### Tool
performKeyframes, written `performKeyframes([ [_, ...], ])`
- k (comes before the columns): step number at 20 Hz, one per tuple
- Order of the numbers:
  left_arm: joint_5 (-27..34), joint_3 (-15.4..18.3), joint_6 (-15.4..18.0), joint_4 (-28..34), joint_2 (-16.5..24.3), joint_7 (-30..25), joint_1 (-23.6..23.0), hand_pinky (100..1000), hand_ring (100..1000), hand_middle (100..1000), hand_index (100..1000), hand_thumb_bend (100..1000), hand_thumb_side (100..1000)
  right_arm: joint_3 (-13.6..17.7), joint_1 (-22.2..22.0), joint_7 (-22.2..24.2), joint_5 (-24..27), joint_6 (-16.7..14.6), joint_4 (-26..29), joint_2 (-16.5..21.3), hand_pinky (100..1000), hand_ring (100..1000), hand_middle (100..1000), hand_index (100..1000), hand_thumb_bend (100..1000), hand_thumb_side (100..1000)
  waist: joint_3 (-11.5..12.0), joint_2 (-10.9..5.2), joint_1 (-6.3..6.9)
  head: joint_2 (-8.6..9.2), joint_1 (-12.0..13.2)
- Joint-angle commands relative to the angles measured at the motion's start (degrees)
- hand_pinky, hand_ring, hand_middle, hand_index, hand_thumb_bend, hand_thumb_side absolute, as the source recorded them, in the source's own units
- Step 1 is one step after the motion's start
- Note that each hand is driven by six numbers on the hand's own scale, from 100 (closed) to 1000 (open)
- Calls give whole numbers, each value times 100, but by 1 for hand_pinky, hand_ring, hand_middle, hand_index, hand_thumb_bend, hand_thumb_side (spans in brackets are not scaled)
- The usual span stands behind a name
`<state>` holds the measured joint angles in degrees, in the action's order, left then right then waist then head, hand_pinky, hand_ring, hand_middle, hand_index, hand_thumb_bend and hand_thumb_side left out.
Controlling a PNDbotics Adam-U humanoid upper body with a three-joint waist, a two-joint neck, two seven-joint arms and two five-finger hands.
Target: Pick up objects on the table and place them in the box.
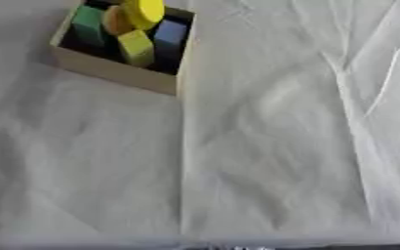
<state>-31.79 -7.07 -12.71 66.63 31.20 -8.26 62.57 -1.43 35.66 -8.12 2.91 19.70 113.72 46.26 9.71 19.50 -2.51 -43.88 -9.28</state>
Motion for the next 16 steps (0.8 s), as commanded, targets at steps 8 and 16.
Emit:
performKeyframes([
  [8,2503,543,-196,1703,1531,1518,-1747,734,844,768,863,274,421,156,-77,-157,46,22,88,206,793,766,729,821,100,726,139,-272,-103,-24,-240],
  [16,3433,777,-211,2361,1469,2138,-2690,714,833,753,860,230,452,159,-79,-227,113,50,88,147,791,766,729,821,100,751,196,-346,-190,-24,-217],
])
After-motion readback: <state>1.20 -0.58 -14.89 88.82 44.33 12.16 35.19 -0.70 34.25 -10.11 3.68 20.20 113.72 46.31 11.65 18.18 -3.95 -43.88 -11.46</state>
